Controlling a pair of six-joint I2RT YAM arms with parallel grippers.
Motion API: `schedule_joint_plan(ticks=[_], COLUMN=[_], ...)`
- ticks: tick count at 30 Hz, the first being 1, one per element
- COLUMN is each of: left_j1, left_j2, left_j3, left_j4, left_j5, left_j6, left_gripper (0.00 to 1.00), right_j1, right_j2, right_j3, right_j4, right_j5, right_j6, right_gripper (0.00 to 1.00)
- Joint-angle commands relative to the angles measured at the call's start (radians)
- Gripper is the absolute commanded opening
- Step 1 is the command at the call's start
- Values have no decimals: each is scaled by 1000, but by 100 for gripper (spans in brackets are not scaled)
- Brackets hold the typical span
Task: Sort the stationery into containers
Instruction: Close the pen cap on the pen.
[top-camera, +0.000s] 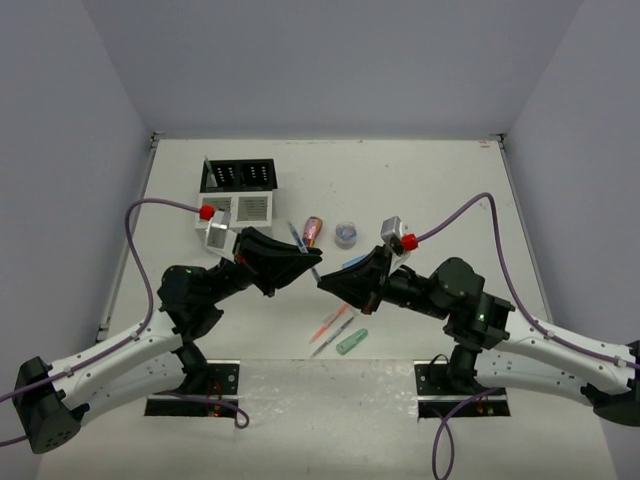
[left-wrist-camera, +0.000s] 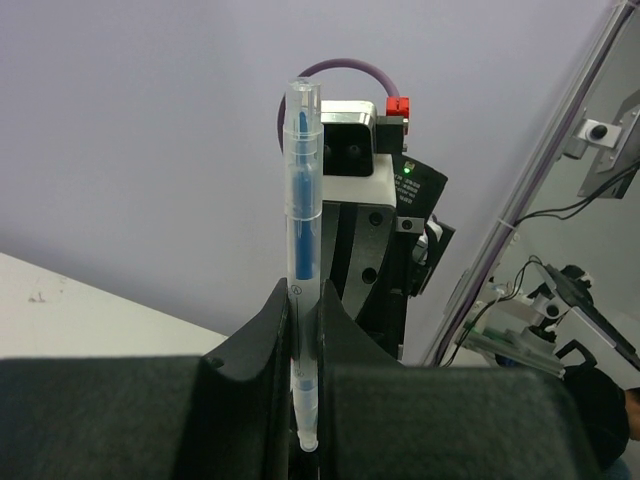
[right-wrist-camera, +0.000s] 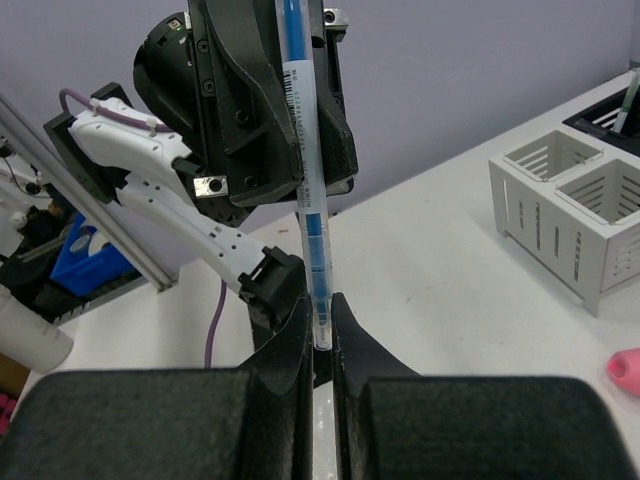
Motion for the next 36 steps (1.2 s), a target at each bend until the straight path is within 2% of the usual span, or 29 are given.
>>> schedule_joint_plan(ticks=[1,5,8,11,16,20,22,29,36], left_j1=[-11,-10,-10,-11,-9,-9,-10,-10,-10], left_j2=[17,12,7,3,-4,-12,-16,-31,-30], left_j3=[-40,-27,0,17,31,31,30,19,27], left_j4=[-23,-85,-176,-209,-229,-236,-236,-239,-237], left_j5=[70,13,-55,-84,-95,-87,-81,-83,-75], left_j6=[-20,-22,-12,-11,-11,-5,-5,-3,3], left_gripper=[0,0,5,15,17,36,36,31,3], right_j1=[-9,-9,-10,-10,-9,-9,-9,-9,-10], right_j2=[18,26,26,13,9,2,0,0,6], right_j3=[90,102,94,71,59,55,54,58,60], right_j4=[135,107,95,106,91,83,81,68,69], right_j5=[87,76,73,74,99,109,121,131,116], right_j6=[16,2,15,33,39,36,34,30,30], right_gripper=[0,0,0,0,0,0,0,0,0])
